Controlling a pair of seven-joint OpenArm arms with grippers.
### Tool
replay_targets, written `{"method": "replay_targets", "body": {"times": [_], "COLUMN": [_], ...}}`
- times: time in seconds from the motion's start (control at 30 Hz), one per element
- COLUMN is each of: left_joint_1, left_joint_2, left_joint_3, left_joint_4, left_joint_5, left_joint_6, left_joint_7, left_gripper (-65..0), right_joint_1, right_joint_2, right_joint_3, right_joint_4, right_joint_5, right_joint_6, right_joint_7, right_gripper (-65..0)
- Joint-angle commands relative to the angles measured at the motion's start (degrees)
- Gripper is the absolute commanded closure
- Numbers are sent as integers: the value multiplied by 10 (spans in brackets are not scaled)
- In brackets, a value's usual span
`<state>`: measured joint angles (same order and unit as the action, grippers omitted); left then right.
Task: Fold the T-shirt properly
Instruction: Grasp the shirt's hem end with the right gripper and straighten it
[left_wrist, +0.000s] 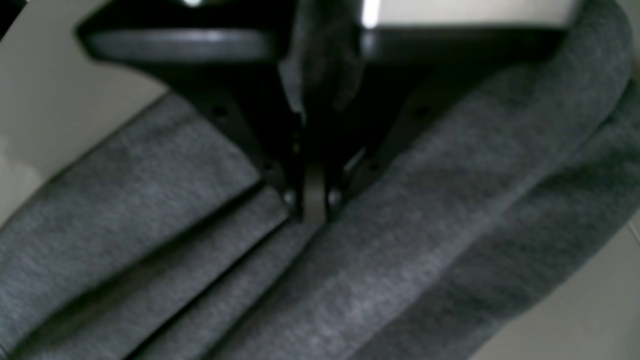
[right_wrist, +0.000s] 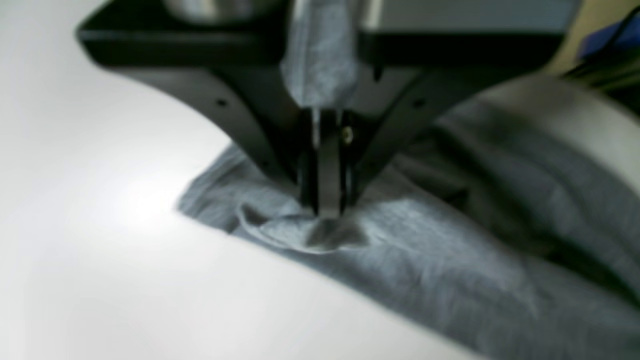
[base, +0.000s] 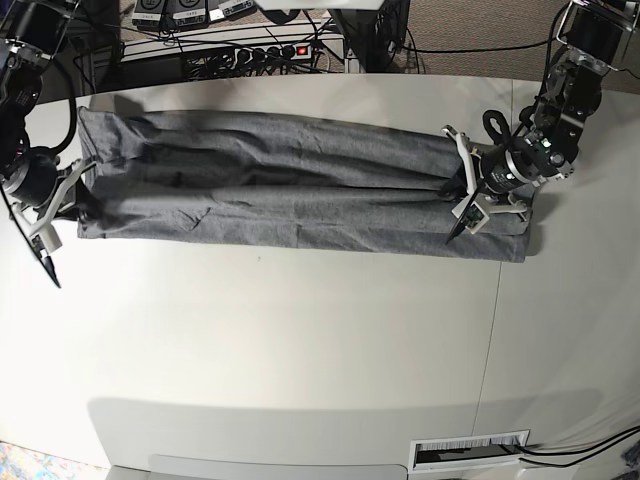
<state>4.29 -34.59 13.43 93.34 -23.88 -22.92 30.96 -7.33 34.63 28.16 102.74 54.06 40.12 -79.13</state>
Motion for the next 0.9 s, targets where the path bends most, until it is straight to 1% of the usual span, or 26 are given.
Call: {"method": "replay_targets", "body": {"times": [0.0, 0.07, 0.1, 0.23, 0.27, 0.33, 0.43, 0.53, 0.6, 0.73, 0.8, 0.87], "left_joint_1": [-3, -3, -3, -3, -3, -3, -3, -5, -6, -7, -7, -7], "left_joint_2": [-7, -7, -7, -7, -7, -7, -7, -7, -6, -7, -7, -7], "left_joint_3": [-2, -2, -2, -2, -2, -2, -2, -2, -2, -2, -2, -2], "left_joint_4": [4, 4, 4, 4, 4, 4, 4, 4, 4, 4, 4, 4], "left_joint_5": [3, 3, 3, 3, 3, 3, 3, 3, 3, 3, 3, 3], "left_joint_6": [0, 0, 0, 0, -1, 0, 0, -1, -1, -2, -2, -2], "left_joint_7": [7, 7, 7, 7, 7, 7, 7, 7, 7, 7, 7, 7], "left_gripper": [0, 0, 0, 0, 0, 0, 0, 0, 0, 0, 0, 0], "right_joint_1": [3, -8, -16, -40, -42, -42, -40, -20, -8, -1, -2, -3], "right_joint_2": [13, 13, 14, 16, 16, 16, 10, -21, -49, -101, -118, -127], "right_joint_3": [7, 7, 7, 7, 7, 7, 7, 7, 7, 7, 5, -6], "right_joint_4": [7, 7, 7, 7, 7, 7, 7, 7, 7, 7, 7, 7], "right_joint_5": [11, 12, 7, -8, -12, -5, 30, 52, 64, 57, 33, -4], "right_joint_6": [-1, -1, -1, -1, -1, -1, -1, -1, -1, -1, -1, -1], "right_joint_7": [-2, -9, -9, -9, -9, 9, 54, 64, 66, 67, 68, 76], "right_gripper": [-18, -25, -39, -189, -199, -199, -198, -197, -186, -48, 0, 0]}}
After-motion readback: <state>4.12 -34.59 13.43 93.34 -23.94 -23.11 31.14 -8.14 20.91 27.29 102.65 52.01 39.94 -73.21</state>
